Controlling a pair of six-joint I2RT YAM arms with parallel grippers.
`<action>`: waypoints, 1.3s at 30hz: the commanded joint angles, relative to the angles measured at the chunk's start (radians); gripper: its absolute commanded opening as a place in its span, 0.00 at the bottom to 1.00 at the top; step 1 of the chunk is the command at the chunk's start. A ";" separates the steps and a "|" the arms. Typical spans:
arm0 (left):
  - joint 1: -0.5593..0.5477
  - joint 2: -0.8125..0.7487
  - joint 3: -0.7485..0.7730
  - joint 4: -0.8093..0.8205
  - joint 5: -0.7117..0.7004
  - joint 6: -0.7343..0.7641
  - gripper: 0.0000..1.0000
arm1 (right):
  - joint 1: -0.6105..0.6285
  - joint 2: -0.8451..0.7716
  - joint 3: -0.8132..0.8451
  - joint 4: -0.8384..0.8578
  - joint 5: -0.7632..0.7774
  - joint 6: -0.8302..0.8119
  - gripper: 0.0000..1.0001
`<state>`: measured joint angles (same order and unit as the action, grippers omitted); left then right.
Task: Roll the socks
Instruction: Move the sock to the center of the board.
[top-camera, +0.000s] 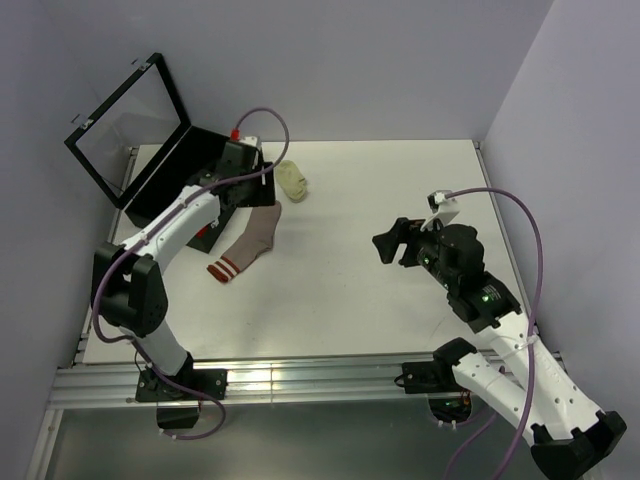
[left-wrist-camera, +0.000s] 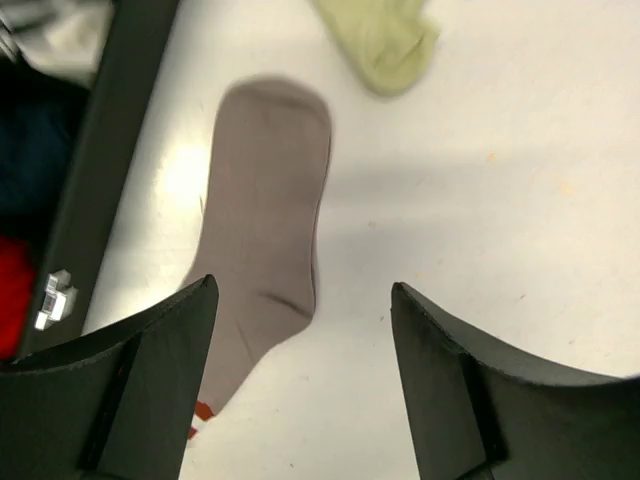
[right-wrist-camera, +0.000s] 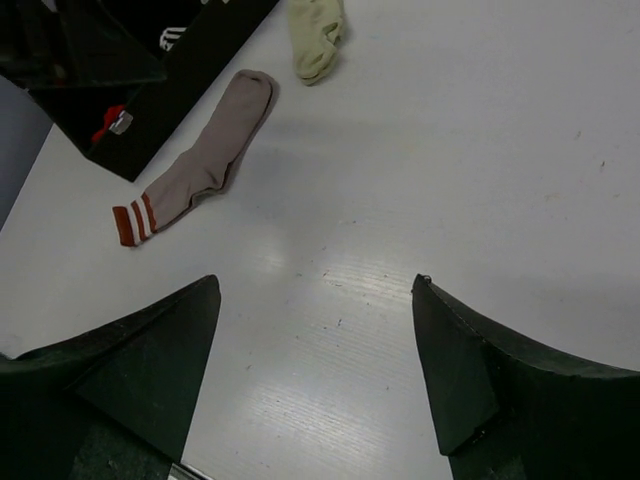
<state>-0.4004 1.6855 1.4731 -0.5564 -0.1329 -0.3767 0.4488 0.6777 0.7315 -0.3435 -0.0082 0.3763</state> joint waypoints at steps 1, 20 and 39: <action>0.017 0.011 -0.082 0.118 0.025 -0.062 0.75 | -0.007 -0.018 -0.012 0.032 -0.061 -0.019 0.84; -0.107 0.278 -0.215 0.296 0.140 -0.137 0.74 | -0.005 -0.073 -0.126 0.049 -0.098 0.068 0.80; -0.494 0.214 -0.065 0.250 0.138 -0.490 0.78 | -0.005 -0.171 -0.109 -0.025 -0.050 0.041 0.79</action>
<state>-0.9051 1.9476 1.3289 -0.2619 0.0540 -0.7834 0.4488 0.5293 0.5957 -0.3702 -0.0765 0.4290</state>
